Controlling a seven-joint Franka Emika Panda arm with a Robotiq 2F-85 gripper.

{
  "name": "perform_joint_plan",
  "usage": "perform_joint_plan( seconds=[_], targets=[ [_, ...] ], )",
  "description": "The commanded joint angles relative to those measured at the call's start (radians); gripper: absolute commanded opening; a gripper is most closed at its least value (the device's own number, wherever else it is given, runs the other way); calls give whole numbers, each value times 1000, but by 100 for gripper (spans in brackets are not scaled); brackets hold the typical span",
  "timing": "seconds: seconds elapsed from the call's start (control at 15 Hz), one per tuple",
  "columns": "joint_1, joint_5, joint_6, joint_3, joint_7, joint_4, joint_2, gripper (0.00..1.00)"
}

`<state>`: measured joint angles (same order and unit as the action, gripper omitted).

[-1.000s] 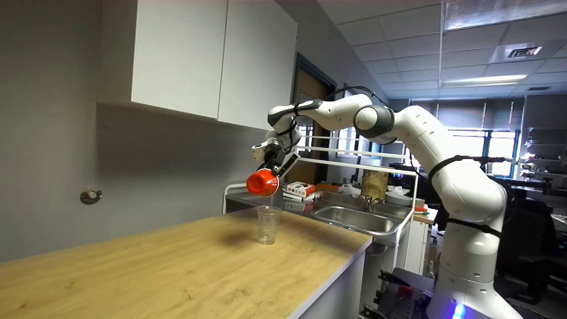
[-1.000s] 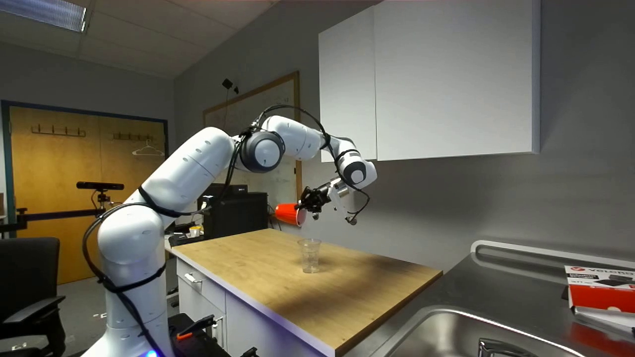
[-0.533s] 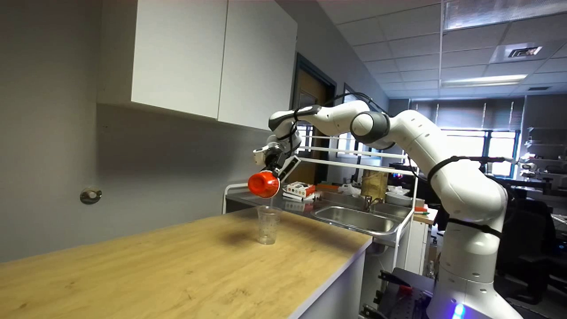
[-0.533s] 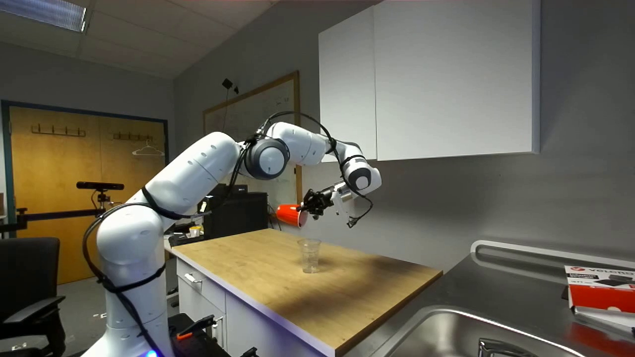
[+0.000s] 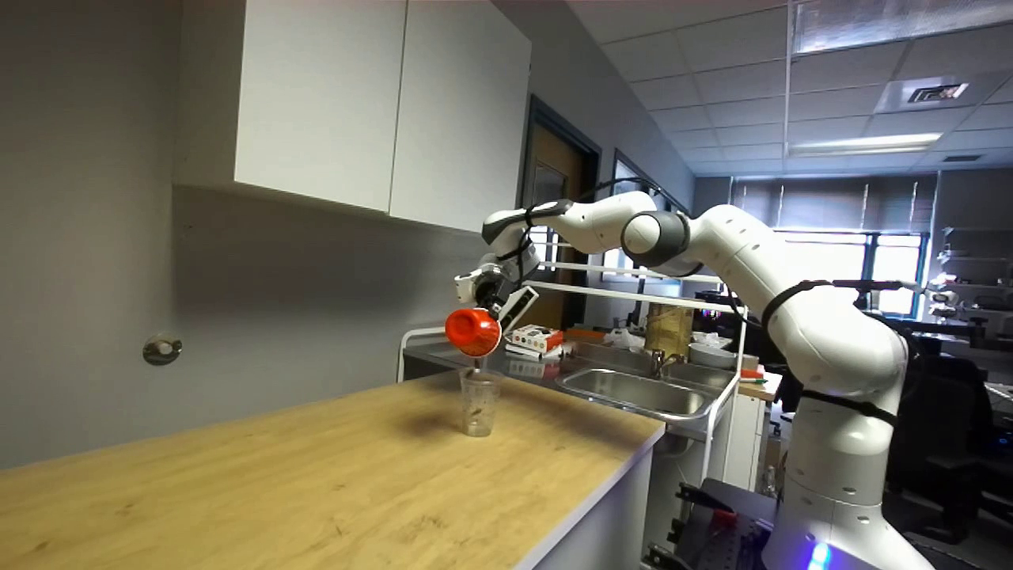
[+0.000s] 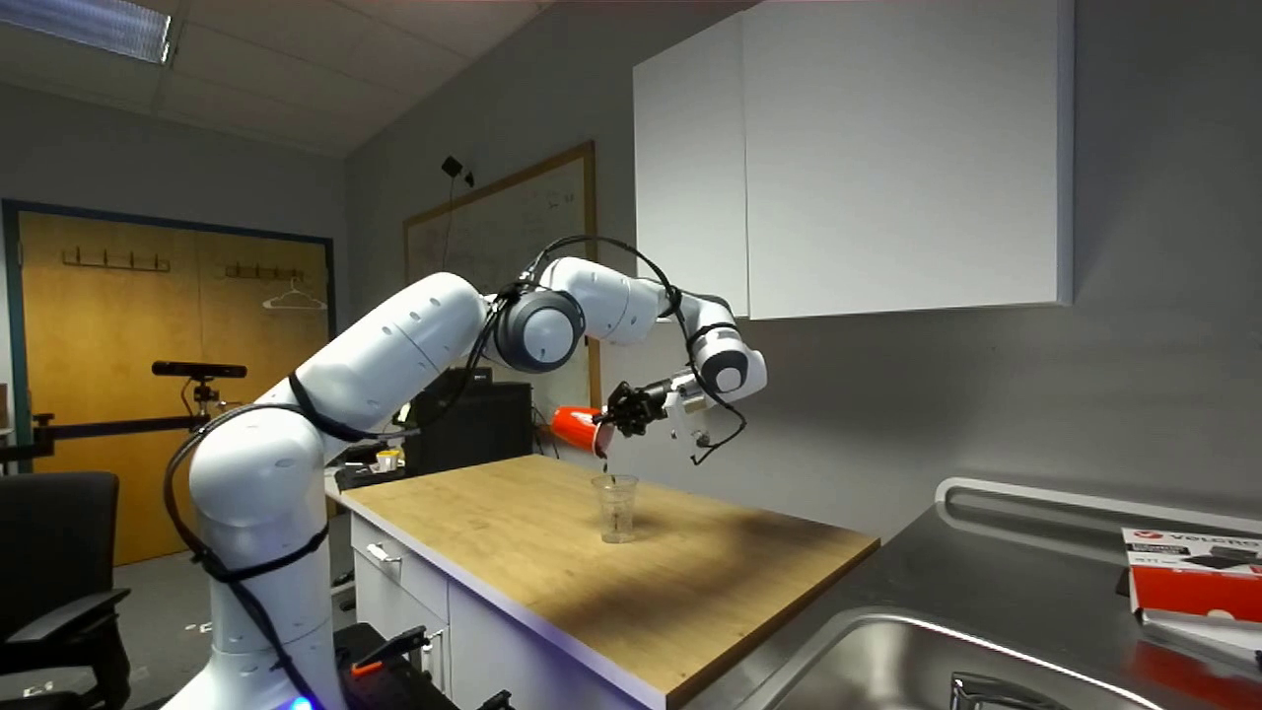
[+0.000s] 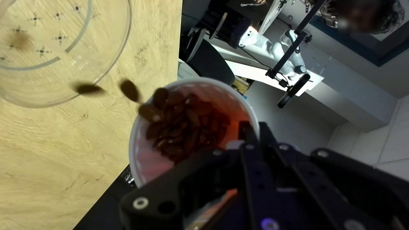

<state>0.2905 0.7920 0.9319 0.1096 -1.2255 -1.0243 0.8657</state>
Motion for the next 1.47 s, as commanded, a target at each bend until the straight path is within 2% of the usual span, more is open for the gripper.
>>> perform_joint_plan(
  seconds=[0.0,0.93,1.4],
  targets=[
    [14,43,-45,5,31,74,53,4],
    [33,98,-97,2,49,120,108,4],
    [28,113,-152,5,102,153,145,4]
  ],
)
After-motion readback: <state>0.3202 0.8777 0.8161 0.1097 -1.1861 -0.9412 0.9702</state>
